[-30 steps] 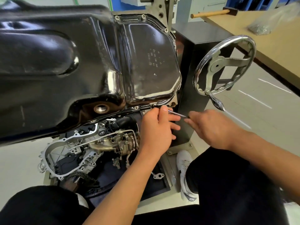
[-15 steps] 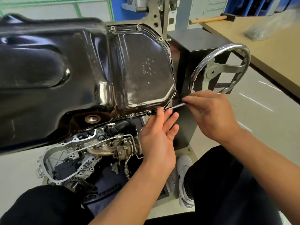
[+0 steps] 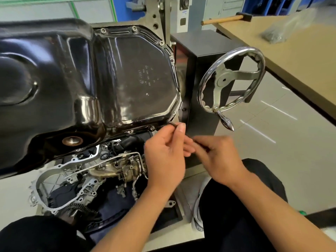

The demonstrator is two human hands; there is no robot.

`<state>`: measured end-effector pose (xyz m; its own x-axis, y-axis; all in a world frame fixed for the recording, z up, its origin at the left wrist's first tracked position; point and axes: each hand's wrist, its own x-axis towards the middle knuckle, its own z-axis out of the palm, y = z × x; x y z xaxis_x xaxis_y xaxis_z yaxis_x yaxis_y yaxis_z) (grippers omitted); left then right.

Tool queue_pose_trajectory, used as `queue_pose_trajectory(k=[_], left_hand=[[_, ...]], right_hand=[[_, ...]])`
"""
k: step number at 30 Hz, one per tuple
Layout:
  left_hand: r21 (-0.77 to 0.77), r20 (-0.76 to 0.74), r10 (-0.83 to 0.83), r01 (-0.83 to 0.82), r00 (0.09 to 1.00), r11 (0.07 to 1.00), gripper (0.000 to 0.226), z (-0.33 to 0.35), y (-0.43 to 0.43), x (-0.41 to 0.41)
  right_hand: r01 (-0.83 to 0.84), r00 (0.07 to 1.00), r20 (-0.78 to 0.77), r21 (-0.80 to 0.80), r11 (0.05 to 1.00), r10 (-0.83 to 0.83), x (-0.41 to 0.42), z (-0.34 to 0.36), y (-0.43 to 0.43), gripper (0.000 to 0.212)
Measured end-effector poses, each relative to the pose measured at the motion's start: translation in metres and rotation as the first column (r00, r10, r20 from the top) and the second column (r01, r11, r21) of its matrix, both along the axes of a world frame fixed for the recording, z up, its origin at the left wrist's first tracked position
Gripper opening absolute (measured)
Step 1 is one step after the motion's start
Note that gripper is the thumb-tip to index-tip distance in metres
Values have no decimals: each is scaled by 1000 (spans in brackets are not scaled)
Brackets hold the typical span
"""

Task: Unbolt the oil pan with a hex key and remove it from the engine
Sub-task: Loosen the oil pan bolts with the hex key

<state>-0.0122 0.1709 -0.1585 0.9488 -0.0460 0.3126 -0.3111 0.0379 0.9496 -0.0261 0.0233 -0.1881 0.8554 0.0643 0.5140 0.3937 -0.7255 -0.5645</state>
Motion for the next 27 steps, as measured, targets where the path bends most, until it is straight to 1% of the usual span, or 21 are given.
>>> queue_pose_trajectory(k=[2,4,5,8,10,16,20,24,27], left_hand=[[177,31,-49,42,998,983,31,-1,5,5],[348,64,-67,41,996,937,28,-1,6,11],[409,78,-69,31,995,912,27,0,7,14],[482,81,-65,18,995,876,28,5,9,22],[497,72,-49,7,996,868,28,7,9,25],[467,67,-44,7,997,884,28,10,9,30],[433,78,-65,25,995,901,28,8,11,29],[411,82,-82,41,993,911,28,9,8,27],[413,86,-54,14,995,911,28,9,6,27]], right_hand=[[-68,995,-68,-3,998,68,-15,-6,11,42],[-62,992,-111,-4,998,62,-21,-12,20,49],[-49,991,-126,6,999,50,-20,-13,22,48],[-40,986,-155,109,993,57,-14,-11,30,40],[-46,986,-151,159,986,70,-12,-12,34,37],[-12,994,-100,257,966,39,-6,-13,42,41],[12,999,-49,279,960,2,-7,-17,45,42],[29,1000,-8,292,956,-28,-8,-16,46,50],[20,1000,-18,306,952,-15,-8,-16,45,50]])
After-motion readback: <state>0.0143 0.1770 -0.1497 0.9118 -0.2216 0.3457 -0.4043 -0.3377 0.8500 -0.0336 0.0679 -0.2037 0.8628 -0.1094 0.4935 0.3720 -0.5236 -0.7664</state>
